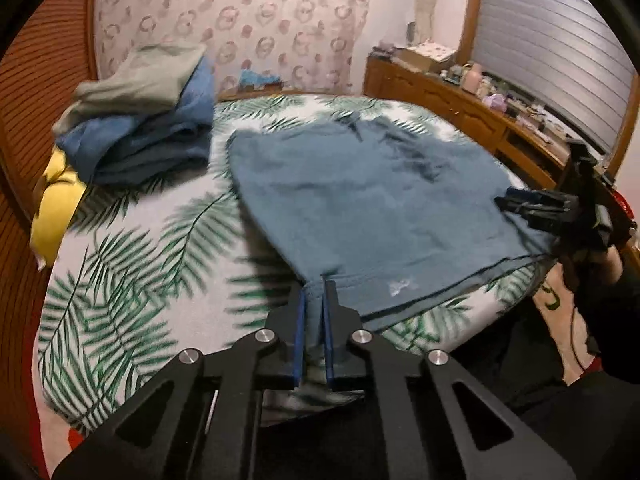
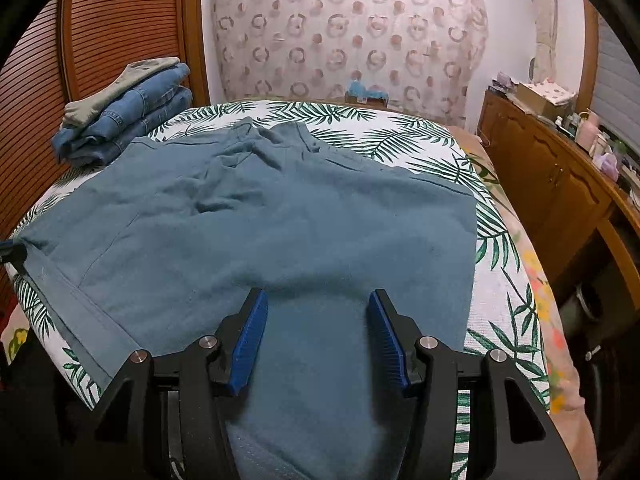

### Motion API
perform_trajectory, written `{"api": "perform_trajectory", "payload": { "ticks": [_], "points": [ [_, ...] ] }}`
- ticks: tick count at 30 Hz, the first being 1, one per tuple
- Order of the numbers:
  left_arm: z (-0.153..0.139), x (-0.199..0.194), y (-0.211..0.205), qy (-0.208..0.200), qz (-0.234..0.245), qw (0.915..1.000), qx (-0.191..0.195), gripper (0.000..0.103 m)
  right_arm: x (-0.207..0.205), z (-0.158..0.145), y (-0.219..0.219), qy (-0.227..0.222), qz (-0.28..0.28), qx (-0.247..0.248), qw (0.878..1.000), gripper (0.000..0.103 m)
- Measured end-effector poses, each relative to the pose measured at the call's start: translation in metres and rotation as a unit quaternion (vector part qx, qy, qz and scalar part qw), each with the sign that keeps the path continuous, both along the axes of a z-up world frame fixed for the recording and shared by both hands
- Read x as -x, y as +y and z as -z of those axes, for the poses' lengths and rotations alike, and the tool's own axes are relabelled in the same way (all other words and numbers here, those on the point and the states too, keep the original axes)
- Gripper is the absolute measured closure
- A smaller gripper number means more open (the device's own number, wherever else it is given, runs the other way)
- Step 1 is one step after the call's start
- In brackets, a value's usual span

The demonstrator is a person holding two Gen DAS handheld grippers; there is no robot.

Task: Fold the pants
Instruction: 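Lift the held leg and fold it over the other leg, open left gripper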

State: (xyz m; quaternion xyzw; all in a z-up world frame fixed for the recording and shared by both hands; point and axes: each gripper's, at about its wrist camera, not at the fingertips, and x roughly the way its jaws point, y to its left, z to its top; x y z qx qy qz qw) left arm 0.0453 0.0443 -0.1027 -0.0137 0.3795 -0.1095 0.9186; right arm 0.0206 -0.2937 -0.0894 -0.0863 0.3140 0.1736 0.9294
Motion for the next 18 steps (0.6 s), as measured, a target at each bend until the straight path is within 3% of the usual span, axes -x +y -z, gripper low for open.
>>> {"api": "perform_trajectory", "payload": {
  "ticks": [18],
  "points": [
    [-0.08,-0.06,-0.095,-0.067,0.127,0.9894,0.021,0.095,0.0,-0.017,-0.001,-0.008,0.004,-0.021,1.0,0.048]
  ]
}}
